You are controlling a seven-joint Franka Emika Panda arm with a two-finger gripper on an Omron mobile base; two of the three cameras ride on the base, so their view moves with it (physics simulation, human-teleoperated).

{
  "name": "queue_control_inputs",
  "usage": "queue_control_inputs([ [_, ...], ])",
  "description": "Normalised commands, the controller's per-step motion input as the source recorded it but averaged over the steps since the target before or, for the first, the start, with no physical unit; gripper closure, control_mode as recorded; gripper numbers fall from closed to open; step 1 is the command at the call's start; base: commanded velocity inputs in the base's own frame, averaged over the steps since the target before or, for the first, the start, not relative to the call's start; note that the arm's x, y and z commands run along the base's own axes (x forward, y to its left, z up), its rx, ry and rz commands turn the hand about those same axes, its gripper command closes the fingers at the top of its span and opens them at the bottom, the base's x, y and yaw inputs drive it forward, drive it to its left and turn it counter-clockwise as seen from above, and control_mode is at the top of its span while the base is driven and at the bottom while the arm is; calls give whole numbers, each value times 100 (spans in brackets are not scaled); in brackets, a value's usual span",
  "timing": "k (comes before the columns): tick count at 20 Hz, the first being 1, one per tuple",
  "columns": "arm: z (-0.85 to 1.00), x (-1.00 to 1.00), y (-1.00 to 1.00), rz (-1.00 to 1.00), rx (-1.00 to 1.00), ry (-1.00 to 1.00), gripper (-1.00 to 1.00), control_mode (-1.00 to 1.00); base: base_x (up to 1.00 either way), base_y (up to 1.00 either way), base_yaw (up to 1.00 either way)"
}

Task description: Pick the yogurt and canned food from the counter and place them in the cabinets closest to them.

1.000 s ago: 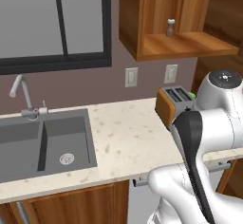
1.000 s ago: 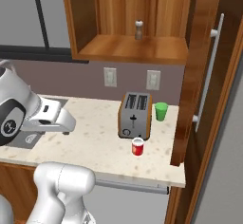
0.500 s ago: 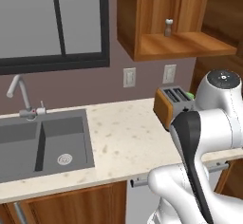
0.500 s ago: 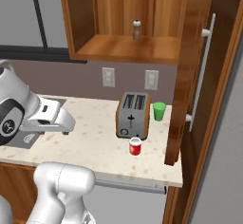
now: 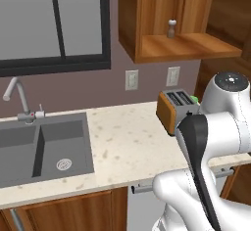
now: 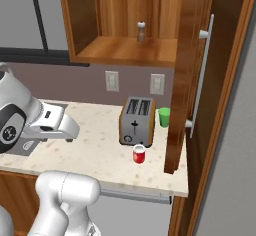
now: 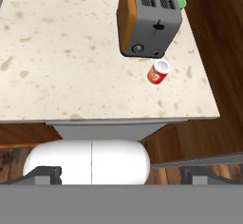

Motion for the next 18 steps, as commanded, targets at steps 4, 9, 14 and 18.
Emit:
queue_control_inputs([
  [4, 0, 0, 0, 0, 0, 0, -100, 100, 0, 0, 0],
  [9, 0, 0, 0, 0, 0, 0, -100, 100, 14, -7, 0],
  [14, 0, 0, 0, 0, 0, 0, -100, 100, 21, -6, 0],
  [18, 0, 0, 0, 0, 0, 0, -100, 100, 22, -4, 0],
])
